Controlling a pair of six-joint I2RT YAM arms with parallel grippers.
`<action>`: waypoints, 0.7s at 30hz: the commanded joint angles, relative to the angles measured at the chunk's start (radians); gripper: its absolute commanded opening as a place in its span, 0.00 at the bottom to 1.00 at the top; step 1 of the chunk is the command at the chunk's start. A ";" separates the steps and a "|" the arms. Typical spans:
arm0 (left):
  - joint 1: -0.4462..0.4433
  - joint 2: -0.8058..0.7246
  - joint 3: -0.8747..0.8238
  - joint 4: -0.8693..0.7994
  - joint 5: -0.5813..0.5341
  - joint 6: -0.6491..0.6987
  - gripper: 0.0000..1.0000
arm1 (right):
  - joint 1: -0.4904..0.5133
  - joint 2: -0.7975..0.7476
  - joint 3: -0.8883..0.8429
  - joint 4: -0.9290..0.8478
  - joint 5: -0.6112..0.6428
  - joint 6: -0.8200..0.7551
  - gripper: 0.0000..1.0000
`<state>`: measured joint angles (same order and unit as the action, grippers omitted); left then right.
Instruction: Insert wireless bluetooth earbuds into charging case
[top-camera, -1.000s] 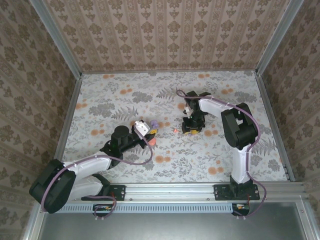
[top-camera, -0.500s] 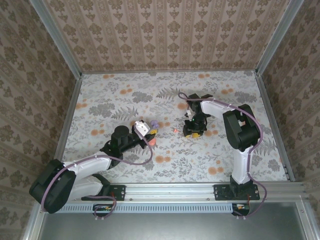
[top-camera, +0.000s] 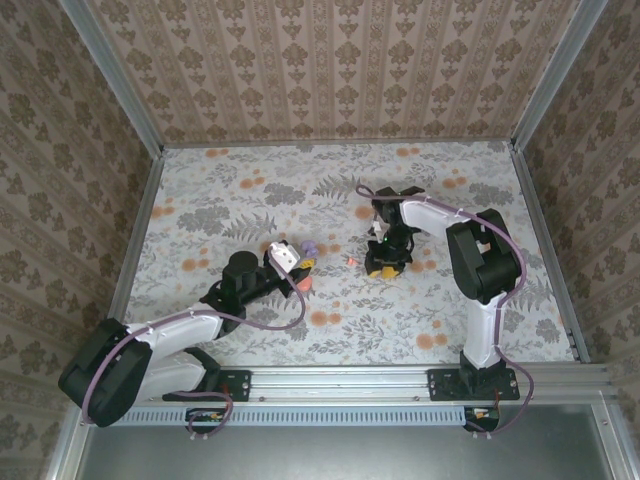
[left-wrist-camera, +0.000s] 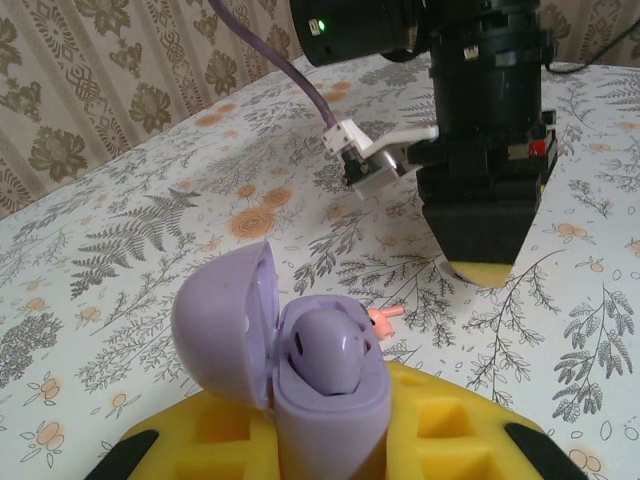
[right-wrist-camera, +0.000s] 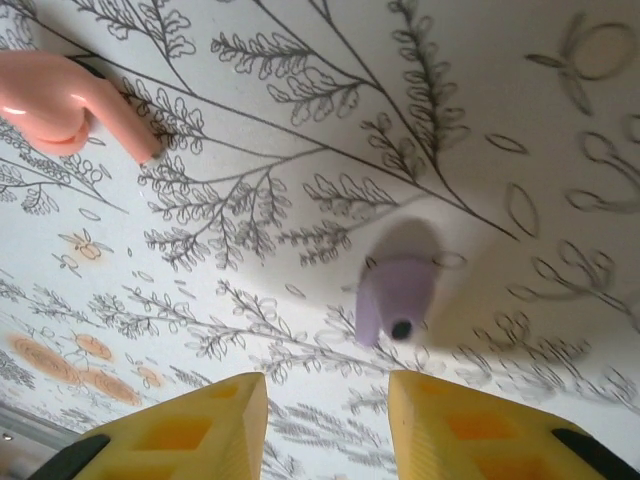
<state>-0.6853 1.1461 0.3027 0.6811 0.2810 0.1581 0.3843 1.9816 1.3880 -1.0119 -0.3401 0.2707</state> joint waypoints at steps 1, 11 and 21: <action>0.005 -0.004 0.027 0.006 0.021 0.024 0.14 | 0.006 -0.056 0.094 -0.165 0.130 0.038 0.38; 0.006 -0.008 0.045 -0.025 0.031 0.048 0.14 | 0.007 0.005 0.179 -0.227 0.208 0.102 0.37; 0.009 -0.006 0.055 -0.031 0.038 0.050 0.14 | 0.022 0.081 0.209 -0.179 0.148 0.087 0.37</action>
<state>-0.6846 1.1454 0.3309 0.6586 0.2955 0.1864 0.3962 2.0354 1.5589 -1.1812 -0.1719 0.3477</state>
